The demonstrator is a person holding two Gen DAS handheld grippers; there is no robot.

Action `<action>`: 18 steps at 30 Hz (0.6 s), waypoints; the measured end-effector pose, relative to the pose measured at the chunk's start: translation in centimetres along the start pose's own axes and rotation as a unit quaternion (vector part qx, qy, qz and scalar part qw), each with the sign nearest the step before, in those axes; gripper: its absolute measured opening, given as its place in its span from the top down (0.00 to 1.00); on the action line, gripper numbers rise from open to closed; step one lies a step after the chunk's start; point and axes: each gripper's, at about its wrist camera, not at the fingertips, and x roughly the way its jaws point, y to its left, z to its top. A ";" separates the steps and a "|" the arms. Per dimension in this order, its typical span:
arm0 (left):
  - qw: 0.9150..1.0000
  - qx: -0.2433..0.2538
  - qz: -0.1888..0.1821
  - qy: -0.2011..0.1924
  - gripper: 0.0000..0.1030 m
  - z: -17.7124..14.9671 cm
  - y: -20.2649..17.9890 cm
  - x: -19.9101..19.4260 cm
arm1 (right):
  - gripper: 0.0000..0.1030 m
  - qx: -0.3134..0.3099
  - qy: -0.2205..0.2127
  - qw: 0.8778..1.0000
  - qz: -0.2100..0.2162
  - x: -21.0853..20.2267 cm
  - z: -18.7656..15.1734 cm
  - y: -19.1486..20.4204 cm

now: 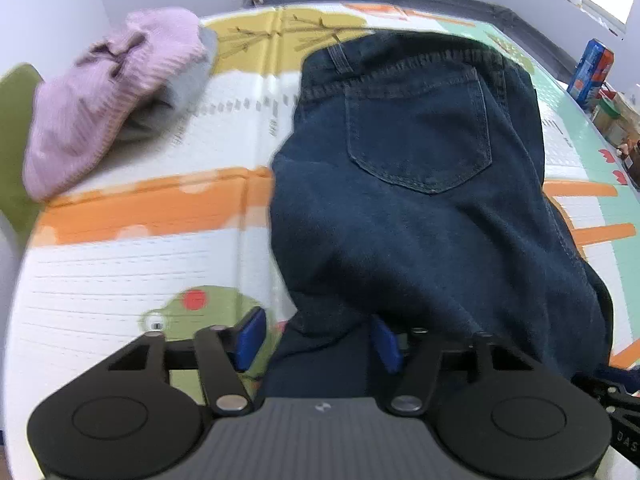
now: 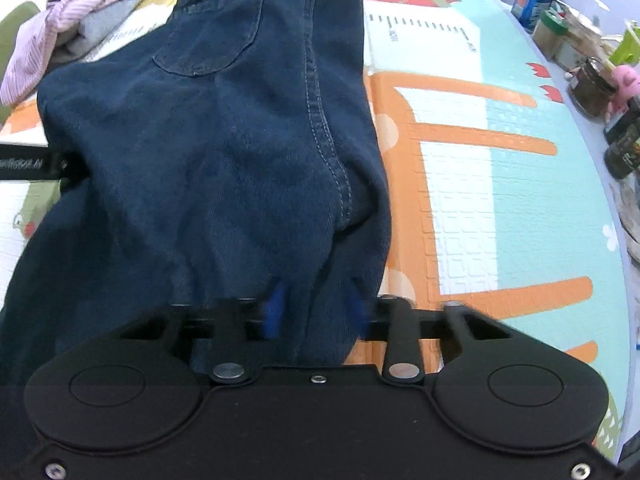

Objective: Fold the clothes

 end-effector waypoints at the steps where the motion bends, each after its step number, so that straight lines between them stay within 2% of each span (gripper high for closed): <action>1: 1.000 -0.004 -0.010 0.007 0.60 0.2 0.0 0.4 | 0.91 0.000 -0.001 1.000 -0.002 0.2 0.2 0.0; 3: 0.999 -0.014 -0.023 0.019 0.72 0.4 0.0 1.2 | 0.93 0.001 -0.002 1.000 -0.007 0.7 0.5 0.0; 4: 0.999 -0.013 -0.024 0.023 0.75 0.4 -0.1 1.5 | 0.94 0.001 -0.002 1.000 -0.008 0.9 0.8 0.0; 9: 0.999 0.030 -0.001 0.029 0.78 0.9 -1.4 2.8 | 0.95 -0.004 -0.001 1.000 -0.011 1.8 2.0 0.1; 18: 0.999 0.028 0.005 0.036 0.78 2.1 -1.8 3.8 | 0.95 0.005 -0.004 1.000 -0.018 2.9 3.6 0.4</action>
